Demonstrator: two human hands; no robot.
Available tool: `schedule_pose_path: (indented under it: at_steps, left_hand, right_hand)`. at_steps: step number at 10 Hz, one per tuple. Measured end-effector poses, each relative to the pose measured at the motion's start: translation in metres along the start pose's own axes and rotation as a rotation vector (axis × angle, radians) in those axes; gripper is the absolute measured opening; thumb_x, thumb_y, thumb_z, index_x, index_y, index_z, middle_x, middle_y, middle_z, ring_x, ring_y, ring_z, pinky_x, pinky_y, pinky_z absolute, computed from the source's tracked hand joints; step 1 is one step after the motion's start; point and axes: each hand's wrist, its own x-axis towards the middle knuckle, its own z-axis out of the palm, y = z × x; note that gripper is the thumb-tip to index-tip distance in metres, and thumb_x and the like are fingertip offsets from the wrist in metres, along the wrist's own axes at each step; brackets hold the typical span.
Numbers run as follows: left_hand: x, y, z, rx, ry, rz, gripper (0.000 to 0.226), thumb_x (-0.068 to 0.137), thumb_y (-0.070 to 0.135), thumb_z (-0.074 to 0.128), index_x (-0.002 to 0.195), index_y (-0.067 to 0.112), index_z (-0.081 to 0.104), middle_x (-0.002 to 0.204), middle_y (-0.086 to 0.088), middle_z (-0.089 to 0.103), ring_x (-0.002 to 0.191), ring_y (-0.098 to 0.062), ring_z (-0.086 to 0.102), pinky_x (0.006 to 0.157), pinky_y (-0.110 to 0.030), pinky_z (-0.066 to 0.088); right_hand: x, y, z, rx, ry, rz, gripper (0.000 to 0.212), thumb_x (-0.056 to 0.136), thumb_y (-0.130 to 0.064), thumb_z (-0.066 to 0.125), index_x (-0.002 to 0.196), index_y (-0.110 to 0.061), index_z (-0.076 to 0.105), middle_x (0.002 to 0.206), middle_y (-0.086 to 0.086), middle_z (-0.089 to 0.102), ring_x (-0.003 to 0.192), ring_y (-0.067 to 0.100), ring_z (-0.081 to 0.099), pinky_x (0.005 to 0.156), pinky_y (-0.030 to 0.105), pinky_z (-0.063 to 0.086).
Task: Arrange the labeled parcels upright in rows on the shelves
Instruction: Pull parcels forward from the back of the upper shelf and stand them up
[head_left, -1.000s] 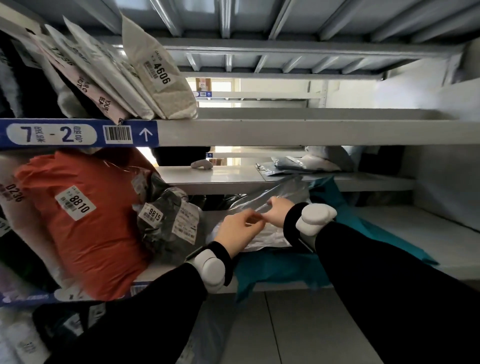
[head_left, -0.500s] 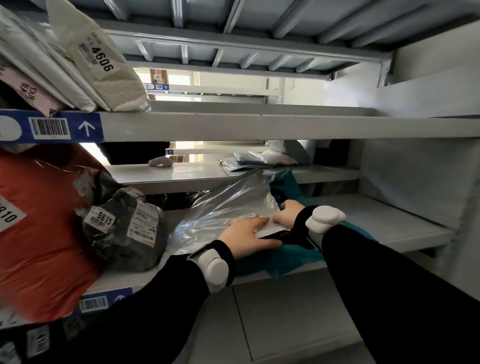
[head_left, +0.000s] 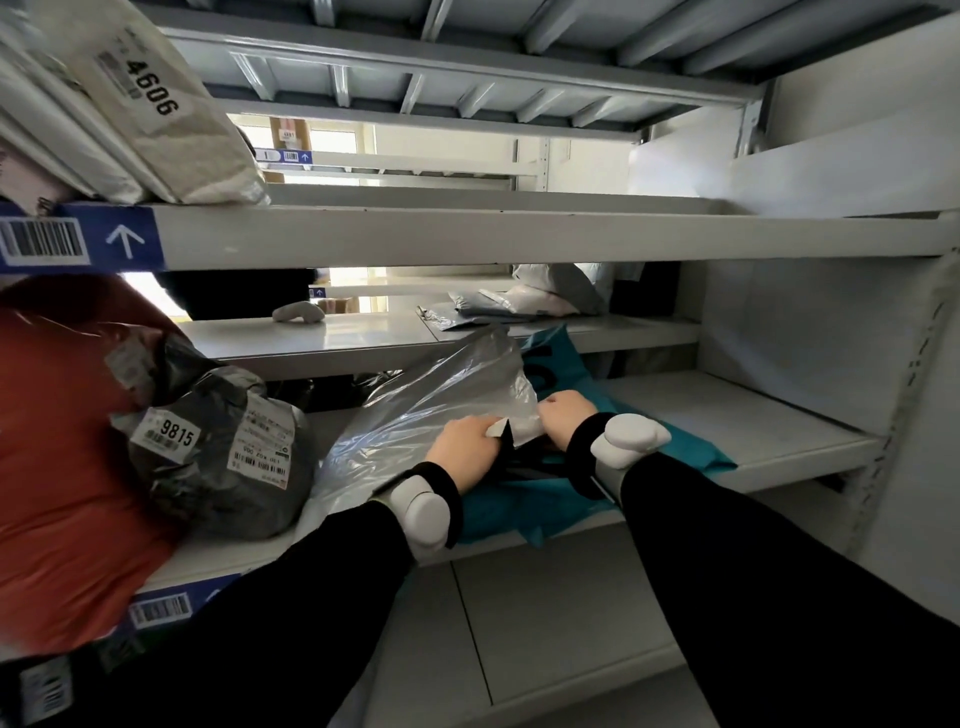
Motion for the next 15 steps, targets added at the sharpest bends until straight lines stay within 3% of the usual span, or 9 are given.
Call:
schedule_pose_path:
  at_steps: [2, 3, 5, 6, 8, 10, 12, 14, 15]
  left_hand:
    - [0.007, -0.005, -0.015, -0.346, 0.095, -0.099, 0.025, 0.082, 0.029, 0.057, 0.077, 0.006, 0.064, 0.077, -0.004, 0.061, 0.078, -0.019, 0.053, 0.070, -0.030, 0.039]
    - [0.008, -0.006, -0.021, -0.535, 0.128, -0.118, 0.018, 0.071, 0.032, 0.063, 0.071, 0.014, 0.063, 0.074, -0.003, 0.059, 0.075, -0.017, 0.051, 0.071, -0.031, 0.040]
    - [0.001, -0.014, -0.042, -0.931, 0.258, -0.154, 0.011, 0.078, 0.021, 0.063, 0.083, 0.013, 0.067, 0.099, -0.017, 0.067, 0.095, -0.027, 0.061, 0.094, -0.042, 0.048]
    - [-0.008, -0.019, -0.066, -1.069, 0.326, -0.166, 0.013, 0.096, 0.016, 0.052, 0.097, 0.011, 0.064, 0.109, -0.019, 0.067, 0.106, -0.032, 0.063, 0.100, -0.046, 0.047]
    - [-0.021, -0.033, -0.104, -1.202, 0.387, -0.165, 0.031, 0.097, 0.020, 0.050, 0.121, 0.004, 0.061, 0.115, -0.019, 0.068, 0.103, -0.034, 0.067, 0.094, -0.047, 0.052]
    - [-0.035, -0.049, -0.142, -1.238, 0.453, -0.158, 0.028, 0.099, 0.024, 0.047, 0.112, 0.007, 0.064, 0.106, -0.016, 0.068, 0.098, -0.032, 0.066, 0.097, -0.047, 0.049]
    - [-0.043, -0.070, -0.174, -1.229, 0.496, -0.150, 0.046, 0.095, 0.036, 0.052, 0.129, 0.004, 0.056, 0.130, -0.025, 0.060, 0.115, -0.039, 0.061, 0.100, -0.054, 0.047]
    - [-0.061, -0.078, -0.196, -1.218, 0.506, -0.136, 0.042, 0.098, 0.043, 0.043, 0.113, 0.011, 0.065, 0.107, -0.008, 0.070, 0.104, -0.026, 0.065, 0.089, -0.039, 0.055]
    - [-0.065, -0.088, -0.205, -1.207, 0.550, -0.167, 0.050, 0.097, 0.050, 0.042, 0.116, 0.010, 0.065, 0.119, -0.014, 0.067, 0.109, -0.028, 0.064, 0.091, -0.038, 0.055]
  right_hand:
    - [0.005, -0.001, 0.004, 0.257, -0.092, 0.065, 0.018, 0.093, -0.003, 0.041, 0.080, -0.012, 0.051, 0.074, 0.002, 0.049, 0.063, 0.014, 0.053, 0.055, 0.025, 0.049]
    - [0.007, -0.007, 0.010, 0.146, -0.170, 0.013, 0.022, 0.090, -0.003, 0.044, 0.107, 0.001, 0.058, 0.081, 0.009, 0.055, 0.070, 0.022, 0.056, 0.065, 0.027, 0.050]
    - [0.000, -0.037, 0.029, -0.134, -0.253, -0.144, 0.036, 0.094, -0.004, 0.039, 0.125, 0.006, 0.053, 0.131, 0.023, 0.055, 0.113, 0.028, 0.054, 0.083, 0.013, 0.045]
    - [0.000, -0.053, 0.047, -0.144, -0.270, -0.133, 0.040, 0.090, -0.005, 0.045, 0.128, 0.003, 0.051, 0.134, 0.023, 0.053, 0.123, 0.034, 0.051, 0.096, 0.033, 0.044]
    - [-0.004, -0.082, 0.076, -0.175, -0.293, -0.224, 0.040, 0.092, -0.006, 0.042, 0.131, 0.002, 0.049, 0.137, 0.020, 0.051, 0.128, 0.033, 0.047, 0.103, 0.035, 0.039]
    - [-0.010, -0.114, 0.112, -0.160, -0.359, -0.311, 0.040, 0.094, -0.007, 0.040, 0.134, 0.000, 0.046, 0.142, 0.019, 0.046, 0.131, 0.031, 0.044, 0.106, 0.031, 0.034]
    - [-0.008, -0.142, 0.139, -0.069, -0.354, -0.362, 0.040, 0.097, 0.002, 0.031, 0.137, 0.007, 0.034, 0.149, 0.022, 0.033, 0.138, 0.030, 0.033, 0.099, 0.018, 0.023]
    - [-0.004, -0.158, 0.166, 0.077, -0.354, -0.343, 0.056, 0.095, -0.008, 0.037, 0.148, -0.016, 0.020, 0.154, 0.014, 0.024, 0.141, 0.030, 0.028, 0.116, 0.033, 0.023]
    - [-0.007, -0.167, 0.178, 0.102, -0.378, -0.353, 0.060, 0.092, -0.012, 0.039, 0.147, -0.028, 0.018, 0.154, 0.014, 0.025, 0.136, 0.025, 0.034, 0.112, 0.032, 0.028]
